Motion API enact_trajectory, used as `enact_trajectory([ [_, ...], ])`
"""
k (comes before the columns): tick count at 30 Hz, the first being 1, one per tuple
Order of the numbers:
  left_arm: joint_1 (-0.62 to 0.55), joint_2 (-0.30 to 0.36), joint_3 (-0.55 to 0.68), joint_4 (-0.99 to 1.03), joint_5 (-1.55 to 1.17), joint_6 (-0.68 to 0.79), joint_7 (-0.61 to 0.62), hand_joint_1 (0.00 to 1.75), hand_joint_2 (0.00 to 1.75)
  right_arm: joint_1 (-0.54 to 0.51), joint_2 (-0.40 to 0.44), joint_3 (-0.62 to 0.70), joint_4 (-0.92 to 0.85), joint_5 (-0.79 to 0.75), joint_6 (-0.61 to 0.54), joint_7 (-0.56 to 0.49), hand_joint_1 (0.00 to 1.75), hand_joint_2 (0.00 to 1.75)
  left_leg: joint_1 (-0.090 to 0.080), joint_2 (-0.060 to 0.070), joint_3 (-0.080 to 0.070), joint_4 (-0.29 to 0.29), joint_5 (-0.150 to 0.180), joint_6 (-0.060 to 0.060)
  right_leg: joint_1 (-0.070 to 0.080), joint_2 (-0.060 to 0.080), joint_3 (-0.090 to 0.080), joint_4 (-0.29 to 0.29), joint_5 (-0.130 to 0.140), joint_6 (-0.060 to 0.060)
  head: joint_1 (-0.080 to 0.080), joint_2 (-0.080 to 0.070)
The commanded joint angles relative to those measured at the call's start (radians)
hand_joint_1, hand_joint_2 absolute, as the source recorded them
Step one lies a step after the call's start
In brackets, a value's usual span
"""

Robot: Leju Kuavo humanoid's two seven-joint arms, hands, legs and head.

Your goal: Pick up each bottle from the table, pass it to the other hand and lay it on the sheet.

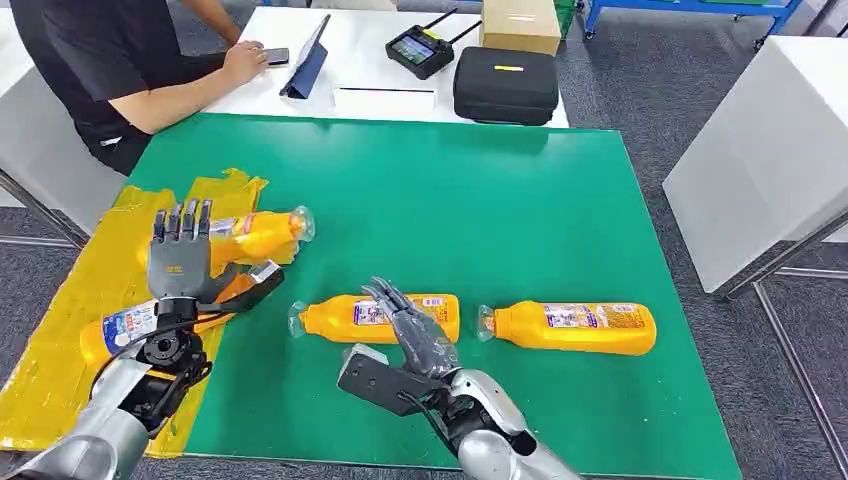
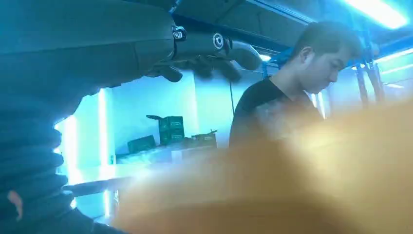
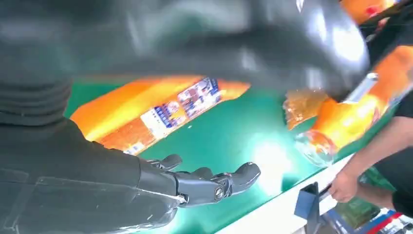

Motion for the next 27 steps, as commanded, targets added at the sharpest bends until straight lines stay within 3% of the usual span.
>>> enact_trajectory([
  [1,-0.035,-0.017,-0.014,-0.001,0.052,0.039,-0.052,0.00,0.00,-0.039,-0.014,-0.027,0.117,0.022,0.000,-0.005,0.00,0.00,0.000,-0.002,0.004,0.000,-0.001,0.001,0.000,-0.002,0.004,0.000,-0.002,-0.005,0.000,0.000],
  [7,-0.015,-0.020,-0.005,-0.058,0.071,0.039,-0.069,0.00,0.00,-0.038,-0.019,-0.028,0.117,0.040,-0.015,0.001,0.00,0.00,0.000,-0.001,0.002,0.000,-0.001,0.001,0.000,-0.001,0.002,0.000,-0.001,-0.003,0.000,0.000],
  [9,0.021,-0.030,0.040,-0.164,0.160,0.039,-0.144,0.00,0.00,-0.037,-0.027,-0.034,0.109,0.081,-0.039,0.029,0.00,0.00,0.000,-0.001,0.003,0.000,-0.001,0.001,0.001,-0.001,0.004,0.000,-0.001,-0.004,0.000,0.000],
  [10,0.032,-0.038,0.065,-0.195,0.208,0.039,-0.186,0.00,0.00,-0.037,-0.029,-0.036,0.109,0.094,-0.044,0.034,0.00,1.75,0.000,-0.001,0.002,0.000,-0.001,0.001,0.000,-0.001,0.002,0.000,-0.001,-0.003,0.000,0.000],
  [11,0.052,-0.052,0.110,-0.263,0.253,0.039,-0.230,0.00,0.00,-0.044,-0.036,-0.042,0.116,0.109,-0.047,0.040,0.00,1.75,0.000,-0.002,0.002,0.000,-0.001,0.001,0.000,-0.001,0.003,0.000,-0.001,-0.004,0.000,0.000],
  [12,0.081,-0.098,0.201,-0.348,0.426,0.039,-0.375,0.00,0.00,-0.058,-0.040,-0.048,0.136,0.123,-0.048,0.039,0.00,1.75,-0.001,-0.003,0.005,0.001,-0.002,0.002,0.000,-0.002,0.005,0.001,-0.003,-0.006,0.000,0.000],
  [14,0.083,-0.125,0.244,-0.382,0.587,0.039,-0.476,0.00,0.00,-0.086,-0.035,-0.055,0.185,0.130,-0.045,0.033,0.00,1.75,-0.001,-0.004,0.003,0.001,-0.002,0.002,0.000,-0.003,0.004,0.001,-0.002,-0.005,0.000,0.000],
  [15,0.103,-0.128,0.234,-0.439,0.799,0.036,-0.561,0.00,0.00,-0.113,-0.027,-0.050,0.233,0.145,-0.041,0.031,0.00,1.75,0.000,-0.002,0.001,0.001,-0.001,0.001,0.000,-0.002,0.002,0.000,-0.001,-0.003,0.000,0.000],
  [19,0.220,-0.073,0.093,-0.745,1.178,-0.084,-0.554,0.00,0.00,-0.145,0.020,-0.064,0.338,0.217,-0.046,0.044,0.00,1.75,-0.001,0.001,0.003,0.000,-0.002,0.001,0.000,0.001,0.003,0.000,-0.001,-0.004,0.000,0.000],
  [24,0.190,-0.055,-0.016,-0.768,1.301,-0.104,-0.576,0.00,0.00,-0.215,0.053,-0.027,0.473,0.263,-0.026,0.066,0.00,1.75,0.000,-0.001,0.002,0.001,-0.002,0.001,0.001,-0.001,0.003,0.001,-0.002,-0.005,0.000,0.000],
  [27,0.184,-0.056,-0.019,-0.759,1.306,-0.099,-0.584,0.00,0.00,-0.227,0.059,-0.024,0.497,0.263,-0.026,0.060,0.00,1.75,0.000,0.001,0.002,0.000,-0.001,0.002,0.001,0.000,0.003,0.000,-0.001,-0.003,0.000,0.000],
])
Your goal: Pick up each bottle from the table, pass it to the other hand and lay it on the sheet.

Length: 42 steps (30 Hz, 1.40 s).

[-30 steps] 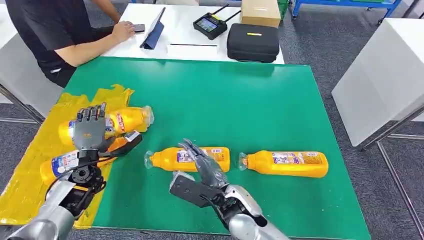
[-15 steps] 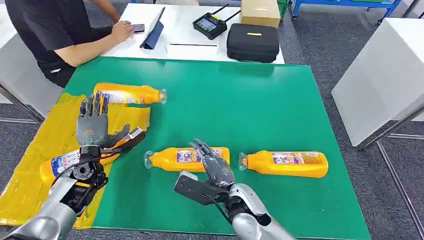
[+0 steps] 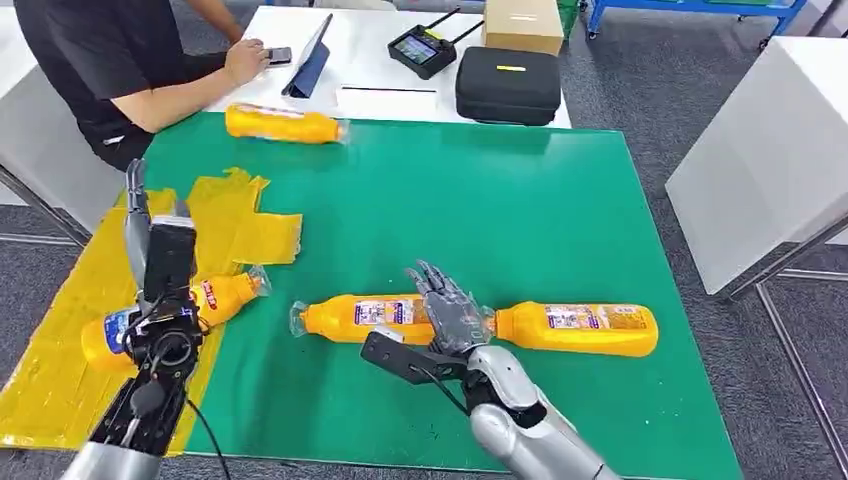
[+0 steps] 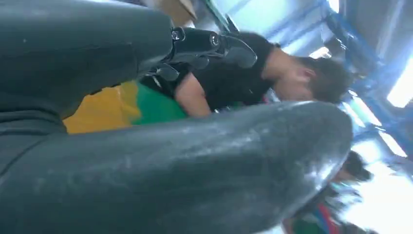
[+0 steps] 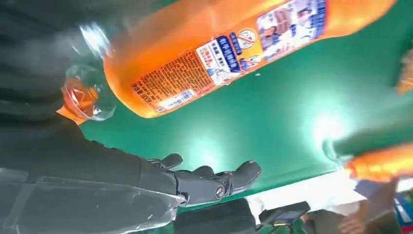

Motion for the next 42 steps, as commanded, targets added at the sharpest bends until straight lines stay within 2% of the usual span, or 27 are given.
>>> enact_trajectory([
  [1,-0.012,0.029,-0.115,-0.114,0.085,-0.003,-0.031,0.00,0.00,-0.133,0.068,0.026,0.286,0.010,0.009,-0.007,0.00,1.75,-0.001,0.001,0.006,0.000,-0.002,0.002,0.000,0.002,0.005,0.000,-0.001,-0.005,0.000,0.000],
  [3,-0.017,0.032,-0.122,-0.109,0.117,0.000,-0.062,0.00,0.00,-0.162,0.073,0.067,0.336,0.029,0.031,-0.007,0.00,1.75,0.000,0.000,0.002,0.000,0.000,0.001,0.000,0.001,0.001,0.000,0.000,-0.003,0.000,0.000],
  [5,-0.025,0.033,-0.134,-0.110,0.137,0.006,-0.078,0.00,0.00,-0.190,0.097,0.104,0.402,0.043,0.052,-0.008,0.00,1.75,-0.001,0.001,0.007,0.000,-0.002,0.002,0.000,0.003,0.005,0.001,-0.002,-0.006,0.000,0.000],
  [9,-0.006,0.045,-0.151,-0.141,0.164,0.020,-0.095,0.00,0.00,-0.251,0.161,0.179,0.545,0.048,0.084,-0.025,0.00,1.75,-0.001,0.002,0.006,0.000,-0.002,0.001,0.000,0.003,0.004,0.001,-0.001,-0.006,0.000,0.000],
  [11,-0.001,0.047,-0.149,-0.145,0.168,0.024,-0.099,0.00,0.00,-0.253,0.172,0.192,0.561,0.050,0.093,-0.026,0.00,1.75,-0.001,0.003,0.005,0.000,-0.002,0.001,0.000,0.004,0.003,0.001,-0.001,-0.005,0.000,0.000],
  [13,0.005,0.055,-0.150,-0.156,0.193,0.028,-0.105,0.00,0.00,-0.271,0.193,0.236,0.627,0.048,0.153,-0.032,0.00,1.75,-0.001,0.002,0.005,0.000,-0.002,0.001,0.000,0.003,0.003,0.001,-0.001,-0.004,0.000,0.000],
  [17,0.004,0.055,-0.151,-0.155,0.210,0.031,-0.111,0.00,0.00,-0.280,0.206,0.275,0.679,0.051,0.197,-0.031,0.00,1.75,-0.001,0.000,0.004,-0.001,-0.001,0.001,0.000,0.001,0.003,0.000,0.000,-0.003,0.000,0.000],
  [21,-0.001,0.053,-0.157,-0.144,0.236,0.043,-0.128,0.00,0.00,-0.297,0.213,0.322,0.753,0.049,0.300,-0.021,0.00,1.75,-0.001,-0.001,0.006,-0.001,-0.001,0.002,0.000,0.000,0.005,0.000,-0.001,-0.005,0.000,0.000],
  [26,-0.003,0.054,-0.156,-0.139,0.251,0.048,-0.138,0.00,0.00,-0.303,0.208,0.339,0.768,0.055,0.316,-0.007,0.00,1.75,0.000,-0.003,0.011,-0.002,0.000,0.001,0.000,-0.002,0.008,-0.001,-0.001,-0.005,0.000,0.000],
  [27,-0.002,0.054,-0.154,-0.142,0.255,0.049,-0.138,0.00,0.00,-0.306,0.205,0.346,0.769,0.059,0.315,-0.001,0.54,1.75,0.000,-0.002,0.011,-0.001,0.000,0.001,0.000,-0.001,0.007,-0.001,-0.001,-0.004,0.000,0.000],
  [28,-0.001,0.054,-0.153,-0.144,0.259,0.048,-0.137,0.00,0.00,-0.308,0.202,0.347,0.768,0.056,0.313,0.006,1.75,1.75,0.000,-0.003,0.013,-0.002,-0.001,0.002,0.000,-0.002,0.008,-0.001,-0.001,-0.006,0.000,0.000],
  [41,0.002,0.050,-0.141,-0.142,0.290,0.018,-0.117,0.00,0.00,-0.314,0.188,0.327,0.755,0.031,0.294,0.020,1.75,1.75,0.000,-0.003,0.015,-0.001,-0.001,0.000,0.000,-0.002,0.004,-0.001,-0.001,-0.004,0.000,0.000],
  [42,0.046,0.063,-0.120,-0.177,0.472,-0.192,-0.041,0.00,0.00,-0.315,0.174,0.126,0.698,-0.162,0.219,-0.025,1.75,1.75,-0.001,-0.003,0.016,-0.002,-0.001,0.000,0.000,-0.003,0.004,-0.001,-0.001,-0.006,-0.001,0.000],
])
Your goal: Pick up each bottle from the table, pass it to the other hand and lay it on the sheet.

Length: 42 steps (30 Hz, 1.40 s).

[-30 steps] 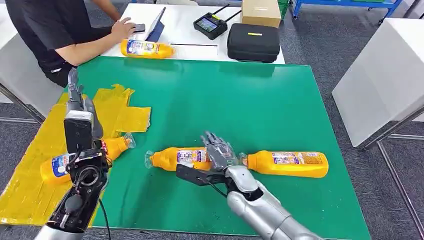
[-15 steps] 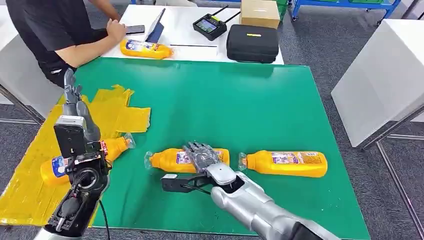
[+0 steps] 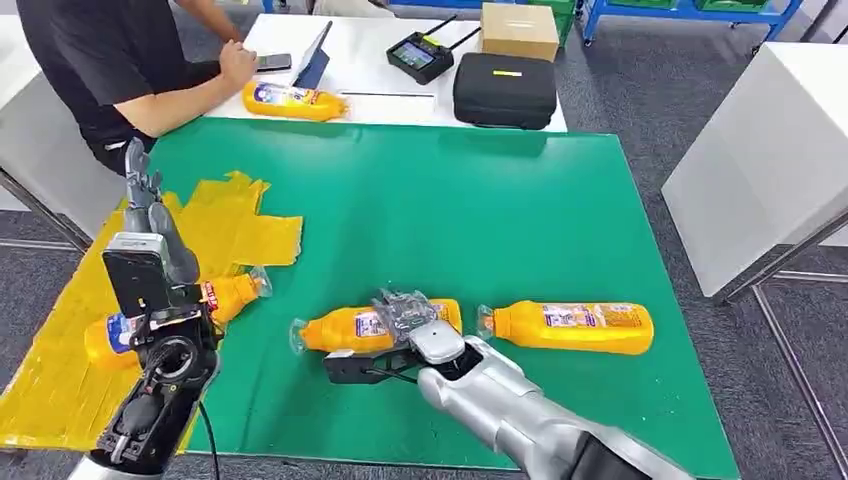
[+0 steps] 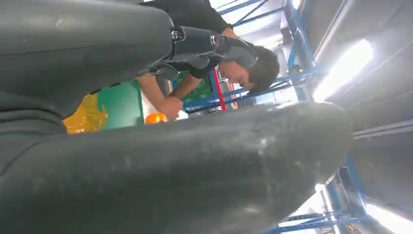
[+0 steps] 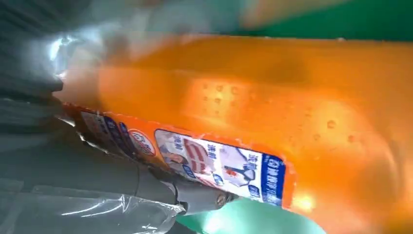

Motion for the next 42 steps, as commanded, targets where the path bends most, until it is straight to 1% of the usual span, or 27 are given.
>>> enact_trajectory([
  [1,0.029,0.033,0.011,-0.013,0.216,-0.241,0.098,0.00,0.00,0.018,-0.035,-0.161,0.037,-0.217,-0.078,-0.034,1.75,1.75,0.000,-0.005,0.002,-0.001,0.001,0.002,0.001,-0.005,0.003,-0.001,-0.001,-0.006,0.000,0.000],
  [2,0.029,0.033,0.011,-0.013,0.216,-0.241,0.098,0.00,0.00,0.018,-0.035,-0.161,0.037,-0.217,-0.078,-0.034,1.75,1.75,0.000,-0.005,0.003,-0.002,0.001,0.002,0.001,-0.004,0.004,-0.002,-0.001,-0.007,-0.001,0.000],
  [3,0.028,0.033,0.011,-0.014,0.216,-0.241,0.098,0.00,0.00,0.020,-0.035,-0.161,0.037,-0.217,-0.079,-0.034,1.75,1.75,-0.001,-0.003,0.001,-0.002,0.002,0.003,0.000,-0.002,0.009,-0.002,0.000,-0.004,-0.001,0.000],
  [4,0.027,0.032,0.012,-0.014,0.216,-0.241,0.098,0.00,0.00,0.022,-0.034,-0.160,0.037,-0.216,-0.080,-0.034,1.75,1.75,0.000,-0.003,0.001,0.000,0.001,0.003,0.000,-0.003,0.014,-0.001,0.000,-0.003,0.000,0.000],
  [5,0.027,0.032,0.012,-0.014,0.216,-0.241,0.098,0.00,0.00,0.022,-0.034,-0.160,0.037,-0.216,-0.080,-0.034,1.75,1.75,-0.001,-0.004,0.003,0.000,0.001,0.004,0.000,-0.004,0.015,-0.001,-0.001,-0.005,0.000,0.000],
  [8,0.026,0.032,0.012,-0.015,0.216,-0.241,0.098,0.00,0.00,0.024,-0.033,-0.160,0.037,-0.216,-0.081,-0.034,1.75,1.75,0.000,-0.003,0.002,0.000,0.002,0.003,0.001,-0.002,0.014,-0.001,0.000,-0.003,0.000,0.000],
  [11,0.027,0.031,0.013,-0.014,0.222,-0.248,0.103,0.00,0.00,0.027,-0.033,-0.171,0.033,-0.229,-0.083,-0.042,1.75,1.75,-0.001,-0.004,0.002,-0.001,0.002,0.003,0.000,-0.004,0.014,0.000,0.000,-0.005,-0.001,0.000],
  [12,0.034,0.032,0.019,-0.016,0.267,-0.292,0.139,0.00,0.00,0.038,-0.035,-0.238,0.005,-0.302,-0.102,-0.090,1.75,1.75,0.000,-0.003,0.001,0.000,0.002,0.003,0.001,-0.003,0.013,0.000,0.000,-0.004,0.000,0.000],
  [13,0.049,0.033,0.028,-0.025,0.291,-0.311,0.142,0.00,0.00,0.046,-0.039,-0.298,-0.024,-0.370,-0.114,-0.138,1.75,1.75,0.000,-0.003,0.001,-0.001,0.002,0.003,0.000,-0.003,0.013,0.000,0.000,-0.004,-0.001,0.000],
  [14,0.072,0.040,0.039,-0.040,0.305,-0.323,0.138,0.00,0.00,0.069,-0.057,-0.356,-0.093,-0.445,-0.119,-0.189,1.75,1.75,-0.001,-0.003,0.001,-0.001,0.002,0.004,0.000,-0.003,0.013,0.000,0.000,-0.005,-0.001,0.000],
  [15,0.085,0.048,0.043,-0.044,0.317,-0.335,0.147,0.00,1.75,0.102,-0.082,-0.386,-0.175,-0.497,-0.107,-0.216,1.75,1.75,-0.001,-0.002,0.001,-0.001,0.002,0.003,0.000,-0.002,0.013,-0.001,0.000,-0.004,0.000,0.000],
  [16,0.096,0.054,0.048,-0.044,0.335,-0.352,0.155,0.00,1.75,0.139,-0.109,-0.404,-0.265,-0.536,-0.093,-0.224,1.75,1.75,-0.001,-0.003,0.002,-0.001,0.002,0.004,0.000,-0.002,0.013,-0.001,0.000,-0.005,0.000,0.000],
  [17,0.108,0.063,0.051,-0.046,0.353,-0.374,0.154,0.00,1.75,0.187,-0.134,-0.430,-0.377,-0.585,-0.089,-0.249,1.75,1.75,0.000,-0.002,0.002,-0.001,0.002,0.003,0.001,-0.001,0.015,-0.002,0.000,-0.003,0.001,0.000],
  [18,0.124,0.069,0.059,-0.049,0.386,-0.412,0.154,0.00,1.75,0.236,-0.164,-0.443,-0.501,-0.625,-0.079,-0.242,1.75,1.75,0.000,-0.001,0.003,-0.001,0.001,0.004,0.001,0.000,0.015,-0.002,0.000,-0.005,-0.001,0.000],
  [20,0.145,0.083,0.044,-0.054,0.454,-0.516,0.168,0.00,1.75,0.286,-0.193,-0.440,-0.658,-0.653,-0.071,-0.257,1.75,1.75,0.000,-0.002,0.002,-0.001,0.001,0.003,0.001,-0.002,0.013,-0.001,0.001,-0.006,0.000,0.000],
  [22,0.166,0.086,0.024,-0.068,0.476,-0.557,0.174,0.00,1.75,0.302,-0.193,-0.426,-0.728,-0.625,-0.088,-0.252,1.75,1.75,-0.001,-0.005,0.002,0.000,0.000,0.003,0.001,-0.004,0.013,0.001,-0.001,-0.008,-0.001,0.000],
  [23,0.170,0.086,0.005,-0.077,0.478,-0.581,0.173,0.00,1.75,0.303,-0.189,-0.420,-0.746,-0.623,-0.087,-0.255,1.75,1.75,-0.001,-0.003,-0.001,0.000,0.000,0.002,0.000,-0.002,0.010,0.001,0.000,-0.006,0.000,0.000],
  [24,0.174,0.080,-0.011,-0.088,0.470,-0.583,0.172,0.00,1.75,0.307,-0.184,-0.414,-0.768,-0.621,-0.091,-0.254,1.75,1.75,-0.001,-0.003,-0.002,0.001,-0.001,0.003,0.000,-0.002,0.010,0.002,-0.001,-0.007,-0.001,0.000],
  [25,0.174,0.075,-0.025,-0.095,0.457,-0.580,0.171,0.00,1.75,0.312,-0.178,-0.412,-0.783,-0.626,-0.095,-0.259,1.75,1.75,-0.001,-0.002,-0.006,0.001,0.000,0.002,0.000,-0.001,0.006,0.002,0.001,-0.005,-0.001,0.000],
  [26,0.170,0.067,-0.036,-0.099,0.445,-0.577,0.171,0.00,1.75,0.318,-0.171,-0.414,-0.806,-0.635,-0.105,-0.271,1.75,1.75,-0.001,-0.002,-0.006,0.002,-0.001,0.003,0.000,0.000,0.005,0.002,0.000,-0.006,-0.001,0.000],
  [29,0.154,0.048,-0.047,-0.088,0.438,-0.569,0.184,0.00,1.75,0.316,-0.164,-0.411,-0.851,-0.649,-0.123,-0.285,1.75,1.75,-0.001,-0.002,-0.010,0.001,0.001,0.003,0.000,-0.002,0.001,0.001,0.001,-0.004,0.000,0.000],
  [32,0.146,0.038,-0.060,-0.085,0.421,-0.577,0.187,0.00,1.75,0.307,-0.147,-0.405,-0.863,-0.642,-0.130,-0.273,1.75,1.75,-0.001,-0.003,-0.008,0.002,-0.001,0.004,0.000,-0.003,0.004,0.003,-0.001,-0.008,0.000,0.000],
  [33,0.142,0.034,-0.066,-0.084,0.409,-0.576,0.186,0.00,1.75,0.298,-0.139,-0.397,-0.854,-0.635,-0.130,-0.265,1.75,1.75,-0.001,-0.002,-0.011,0.001,0.001,0.003,0.000,-0.001,0.001,0.002,0.001,-0.005,0.000,0.000],
  [37,0.130,0.024,-0.077,-0.076,0.396,-0.581,0.186,0.00,1.75,0.272,-0.118,-0.380,-0.811,-0.621,-0.139,-0.260,1.75,1.75,-0.001,-0.003,-0.006,0.002,-0.002,0.004,0.000,-0.002,0.005,0.004,-0.002,-0.010,-0.001,0.000],
  [40,0.114,0.015,-0.097,-0.067,0.388,-0.586,0.187,0.00,1.75,0.226,-0.090,-0.356,-0.751,-0.613,-0.159,-0.268,1.75,1.75,-0.001,-0.002,-0.008,0.002,-0.001,0.003,0.000,-0.001,0.003,0.003,0.000,-0.008,-0.001,0.000],
  [41,0.106,0.013,-0.111,-0.060,0.387,-0.588,0.188,0.00,1.75,0.198,-0.073,-0.340,-0.712,-0.604,-0.167,-0.271,1.75,1.75,-0.001,-0.001,-0.010,0.001,0.001,0.003,0.000,0.000,0.001,0.002,0.001,-0.006,0.000,0.000],
  [42,0.105,0.013,-0.114,-0.059,0.388,-0.588,0.188,0.00,1.75,0.191,-0.068,-0.337,-0.702,-0.604,-0.171,-0.271,1.75,1.75,-0.001,-0.001,-0.008,0.002,0.000,0.003,0.000,0.000,0.002,0.002,0.000,-0.007,-0.001,0.000],
])
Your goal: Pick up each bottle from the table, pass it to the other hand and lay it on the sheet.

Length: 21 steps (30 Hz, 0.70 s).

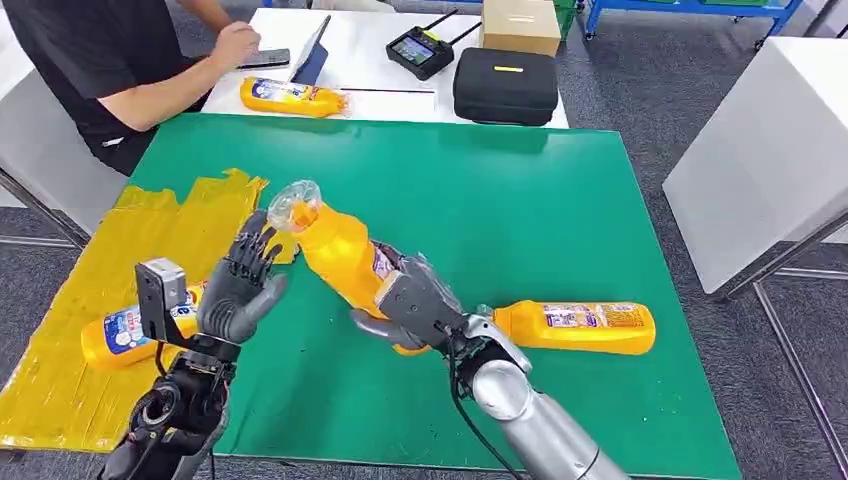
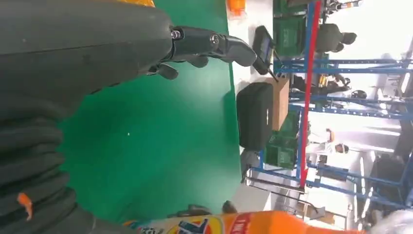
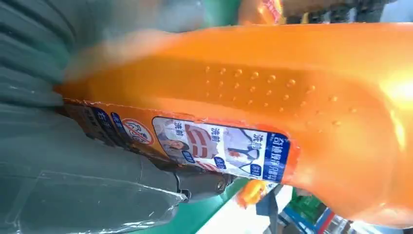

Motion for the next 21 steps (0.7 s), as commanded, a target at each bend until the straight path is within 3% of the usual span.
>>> enact_trajectory([
  [1,-0.062,-0.022,-0.072,0.041,-0.014,-0.011,0.008,0.00,1.75,-0.119,0.067,0.056,0.119,0.022,-0.038,-0.003,1.75,1.75,-0.001,0.001,0.001,0.001,-0.001,0.001,0.000,0.001,0.000,0.001,0.000,-0.004,0.000,0.000],
  [21,-0.136,-0.084,-0.122,0.035,0.056,-0.066,0.041,0.00,1.75,-0.236,0.233,0.195,0.514,0.094,-0.047,0.014,1.75,1.75,0.000,-0.001,0.002,0.000,-0.001,0.001,0.001,-0.001,0.002,0.000,-0.001,-0.004,0.000,0.000],
])
